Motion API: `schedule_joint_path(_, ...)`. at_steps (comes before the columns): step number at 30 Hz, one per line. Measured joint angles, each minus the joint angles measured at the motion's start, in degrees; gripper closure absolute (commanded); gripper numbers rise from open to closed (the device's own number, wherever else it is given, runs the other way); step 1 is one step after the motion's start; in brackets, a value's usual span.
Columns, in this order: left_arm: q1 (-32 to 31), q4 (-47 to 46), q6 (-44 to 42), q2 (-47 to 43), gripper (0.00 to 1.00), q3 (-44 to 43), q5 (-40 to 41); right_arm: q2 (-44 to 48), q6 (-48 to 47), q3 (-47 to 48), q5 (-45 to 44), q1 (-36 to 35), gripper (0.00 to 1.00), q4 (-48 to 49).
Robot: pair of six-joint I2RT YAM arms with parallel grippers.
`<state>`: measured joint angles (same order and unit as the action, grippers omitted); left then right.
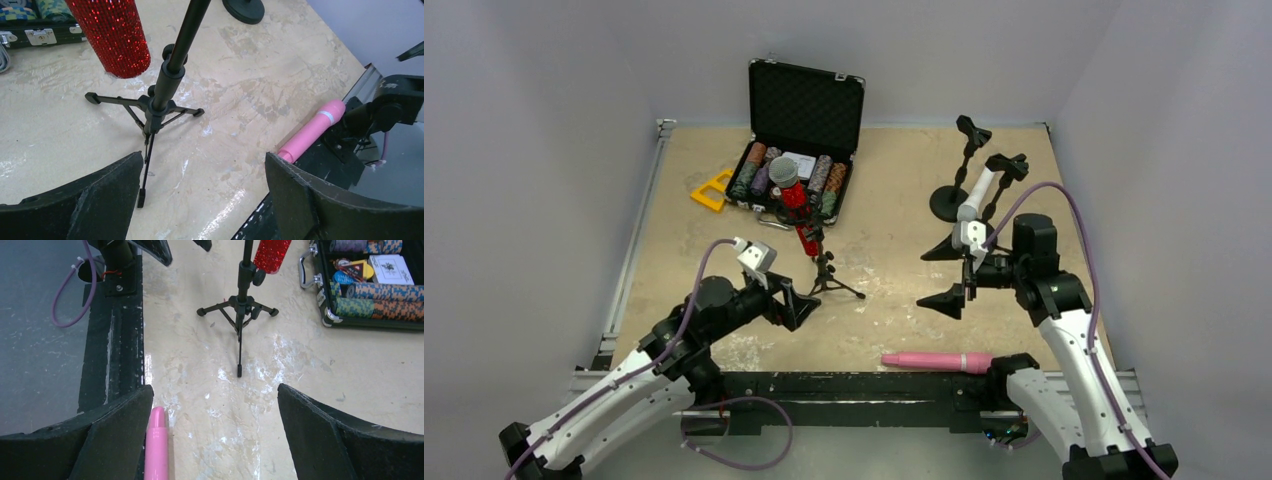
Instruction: Attach the microphones to the stand
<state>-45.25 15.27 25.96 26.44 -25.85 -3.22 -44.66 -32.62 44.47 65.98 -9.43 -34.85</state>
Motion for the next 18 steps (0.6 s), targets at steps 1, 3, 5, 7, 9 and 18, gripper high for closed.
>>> schedule_joint_path(1, -0.3, -1.6, -0.4, 0.0, 0.05, 1.3, 0.4, 0.2, -0.1, -0.1, 0.3, 0.2, 0.02, 0.3)
schedule_joint_path(3, -0.5, -4.7, -1.6, 0.2, 0.06, 3.8, 1.0, 0.7, -0.5, -0.5, 1.3, 0.3, 0.02, 0.8)
schedule_joint_path(5, -0.6, -8.7, -3.0, 0.4, 0.06, 6.3, 1.0, 0.9, -0.9, -0.9, 1.7, 0.5, 0.02, 1.0)
schedule_joint_path(7, -0.6, -13.0, -4.6, 0.7, 0.06, 8.3, 1.0, 0.8, -1.3, -1.0, 2.2, 0.5, 0.02, 1.0)
schedule_joint_path(9, -0.6, -18.1, -6.6, 1.5, 0.07, 10.3, 0.9, 0.8, -1.9, -1.0, 2.5, 0.6, 0.02, 1.0)
schedule_joint_path(18, -0.6, -38.8, -15.1, 11.8, 0.17, 13.2, 1.0, 0.9, -3.3, -1.0, 2.8, 1.3, 0.02, 1.0)
